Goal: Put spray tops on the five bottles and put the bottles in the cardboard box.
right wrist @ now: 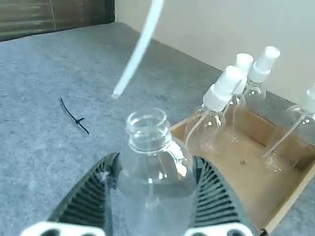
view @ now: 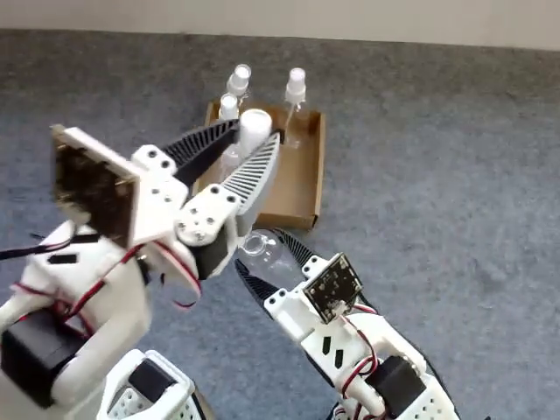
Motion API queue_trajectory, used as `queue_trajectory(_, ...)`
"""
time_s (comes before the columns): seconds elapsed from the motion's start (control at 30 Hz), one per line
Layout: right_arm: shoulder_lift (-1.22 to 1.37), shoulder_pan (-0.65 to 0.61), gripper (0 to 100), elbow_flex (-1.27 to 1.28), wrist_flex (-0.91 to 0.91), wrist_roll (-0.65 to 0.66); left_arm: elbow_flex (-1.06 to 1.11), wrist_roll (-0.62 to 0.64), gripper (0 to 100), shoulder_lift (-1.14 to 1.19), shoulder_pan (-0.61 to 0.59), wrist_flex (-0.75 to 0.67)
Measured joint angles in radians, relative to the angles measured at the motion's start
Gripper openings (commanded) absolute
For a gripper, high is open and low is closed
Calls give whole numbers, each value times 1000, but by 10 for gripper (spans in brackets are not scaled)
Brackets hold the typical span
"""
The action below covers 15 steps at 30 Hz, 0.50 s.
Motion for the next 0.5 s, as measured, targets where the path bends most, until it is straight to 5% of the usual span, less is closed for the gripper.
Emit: queue_trajectory(0.5, -2, 2, 4, 6, -3, -5, 37, 0, 42, 8, 6, -74)
